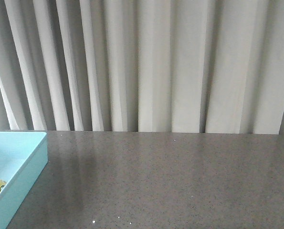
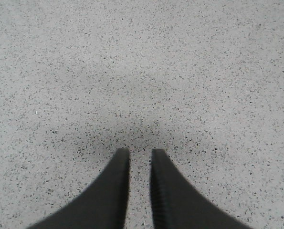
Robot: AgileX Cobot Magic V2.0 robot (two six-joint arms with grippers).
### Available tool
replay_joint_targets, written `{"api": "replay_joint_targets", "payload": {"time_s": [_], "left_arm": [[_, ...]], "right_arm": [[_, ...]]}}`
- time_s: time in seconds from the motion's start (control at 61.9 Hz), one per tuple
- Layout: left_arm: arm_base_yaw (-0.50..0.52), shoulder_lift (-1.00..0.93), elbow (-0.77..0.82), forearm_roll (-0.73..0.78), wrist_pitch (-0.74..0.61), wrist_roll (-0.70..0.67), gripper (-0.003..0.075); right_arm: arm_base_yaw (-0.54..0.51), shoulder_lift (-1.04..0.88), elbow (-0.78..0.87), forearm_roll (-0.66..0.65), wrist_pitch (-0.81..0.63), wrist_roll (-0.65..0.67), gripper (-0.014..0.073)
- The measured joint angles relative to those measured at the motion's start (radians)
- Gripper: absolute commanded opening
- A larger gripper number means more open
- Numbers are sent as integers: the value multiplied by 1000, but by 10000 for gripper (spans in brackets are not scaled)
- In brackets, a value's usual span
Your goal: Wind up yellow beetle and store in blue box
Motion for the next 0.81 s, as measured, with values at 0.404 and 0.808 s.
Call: {"api": "replay_joint_targets", "payload": {"time_s": [0.404,0.808], "left_arm": [[0,0,0,-1,-14,0,-6],[-5,-100,60,6,-49,-1,-7]], "right_arm": [[0,0,0,0,0,0,-7],[0,0,0,0,3,0,-7]]}}
